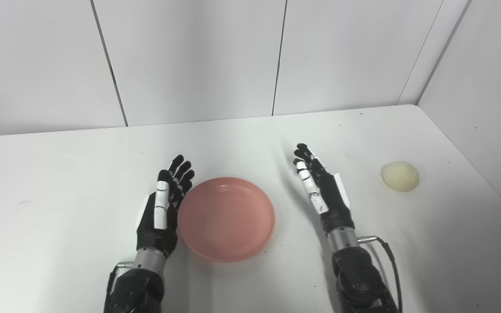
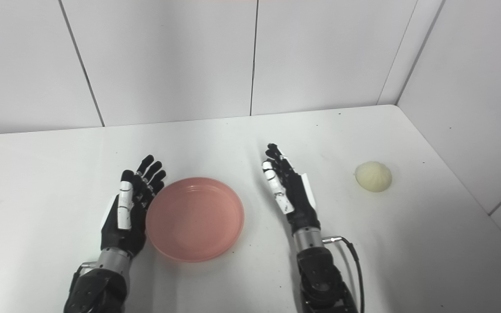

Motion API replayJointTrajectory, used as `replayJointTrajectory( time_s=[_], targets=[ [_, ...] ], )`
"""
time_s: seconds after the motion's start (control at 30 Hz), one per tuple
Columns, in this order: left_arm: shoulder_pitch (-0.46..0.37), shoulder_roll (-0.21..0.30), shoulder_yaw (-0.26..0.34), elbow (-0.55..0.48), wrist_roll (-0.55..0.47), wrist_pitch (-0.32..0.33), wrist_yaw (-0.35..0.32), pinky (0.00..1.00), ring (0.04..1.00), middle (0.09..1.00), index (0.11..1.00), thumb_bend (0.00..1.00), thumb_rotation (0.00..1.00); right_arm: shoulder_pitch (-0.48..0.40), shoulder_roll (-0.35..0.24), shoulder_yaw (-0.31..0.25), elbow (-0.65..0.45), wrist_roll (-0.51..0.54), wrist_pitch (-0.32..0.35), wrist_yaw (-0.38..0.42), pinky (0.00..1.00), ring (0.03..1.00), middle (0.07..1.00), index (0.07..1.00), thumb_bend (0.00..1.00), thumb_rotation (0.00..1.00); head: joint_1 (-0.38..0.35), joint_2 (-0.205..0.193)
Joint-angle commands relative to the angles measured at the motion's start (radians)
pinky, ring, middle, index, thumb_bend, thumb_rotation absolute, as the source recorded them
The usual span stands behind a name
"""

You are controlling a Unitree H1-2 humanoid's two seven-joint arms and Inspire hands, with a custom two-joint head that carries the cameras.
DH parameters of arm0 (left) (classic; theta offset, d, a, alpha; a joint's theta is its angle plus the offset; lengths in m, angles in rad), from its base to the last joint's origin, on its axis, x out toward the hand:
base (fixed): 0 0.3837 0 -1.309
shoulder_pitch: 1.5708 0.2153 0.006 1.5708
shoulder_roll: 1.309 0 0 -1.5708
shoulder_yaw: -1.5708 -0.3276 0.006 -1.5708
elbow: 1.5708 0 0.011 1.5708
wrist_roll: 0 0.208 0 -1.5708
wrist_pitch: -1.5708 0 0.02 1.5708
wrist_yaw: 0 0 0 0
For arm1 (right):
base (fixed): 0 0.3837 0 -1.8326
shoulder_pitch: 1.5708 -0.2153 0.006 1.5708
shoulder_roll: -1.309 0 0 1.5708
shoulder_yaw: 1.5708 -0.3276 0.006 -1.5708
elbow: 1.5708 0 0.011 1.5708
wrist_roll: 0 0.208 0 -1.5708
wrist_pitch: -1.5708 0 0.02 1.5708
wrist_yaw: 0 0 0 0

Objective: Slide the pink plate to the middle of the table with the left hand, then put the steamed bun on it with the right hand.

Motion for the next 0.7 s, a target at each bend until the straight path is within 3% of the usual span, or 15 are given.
replayJointTrajectory(
  time_s=[0.0, 0.07, 0.17, 0.3, 0.4, 0.47, 0.57, 0.67],
  targets=[
    [0.004, -0.009, -0.011, 0.030, 0.019, -0.036, -0.005, 1.00, 0.957, 0.953, 0.931, 0.64, 1.00, -0.025, -0.005, -0.018, -0.022, 0.026, -0.036, -0.006, 0.86, 0.843, 0.867, 0.879, 0.56, 0.92, 0.010, -0.004],
    [-0.002, -0.009, -0.018, 0.044, 0.037, -0.048, -0.001, 1.00, 0.966, 0.959, 0.940, 0.63, 1.00, -0.034, -0.008, -0.038, -0.021, 0.048, -0.036, -0.009, 0.86, 0.841, 0.859, 0.870, 0.59, 0.86, 0.025, -0.006],
    [-0.015, -0.012, -0.021, 0.071, 0.051, -0.068, -0.001, 1.00, 0.978, 0.967, 0.948, 0.63, 1.00, -0.055, -0.051, -0.057, -0.033, 0.030, -0.039, -0.007, 0.86, 0.841, 0.867, 0.878, 0.57, 0.86, 0.049, -0.008],
    [-0.025, -0.029, -0.017, 0.093, 0.061, -0.081, 0.015, 1.00, 0.969, 0.959, 0.939, 0.63, 1.00, -0.082, -0.101, -0.095, -0.050, 0.051, -0.035, 0.000, 0.86, 0.849, 0.868, 0.882, 0.57, 0.80, 0.127, -0.007],
    [-0.037, -0.045, -0.014, 0.125, 0.087, -0.105, 0.046, 0.99, 0.943, 0.938, 0.918, 0.63, 1.00, -0.110, -0.196, -0.117, -0.056, -0.020, 0.004, -0.001, 0.85, 0.873, 0.875, 0.887, 0.57, 0.74, 0.178, -0.011],
    [-0.045, -0.051, -0.012, 0.138, 0.087, -0.106, 0.048, 1.00, 0.956, 0.943, 0.918, 0.63, 1.00, -0.126, -0.266, -0.124, -0.053, -0.082, 0.035, 0.001, 0.84, 0.883, 0.879, 0.874, 0.53, 0.64, 0.178, -0.013],
    [-0.051, -0.055, -0.008, 0.140, 0.085, -0.103, 0.047, 1.00, 0.962, 0.946, 0.920, 0.62, 1.00, -0.142, -0.331, -0.141, -0.044, -0.110, 0.075, 0.003, 0.84, 0.888, 0.883, 0.869, 0.54, 0.57, 0.167, -0.016],
    [-0.056, -0.054, -0.006, 0.142, 0.083, -0.101, 0.043, 1.00, 0.969, 0.952, 0.926, 0.63, 1.00, -0.153, -0.377, -0.159, -0.039, -0.143, 0.140, -0.007, 0.72, 0.848, 0.872, 0.866, 0.67, 0.49, 0.162, -0.018]
  ],
)
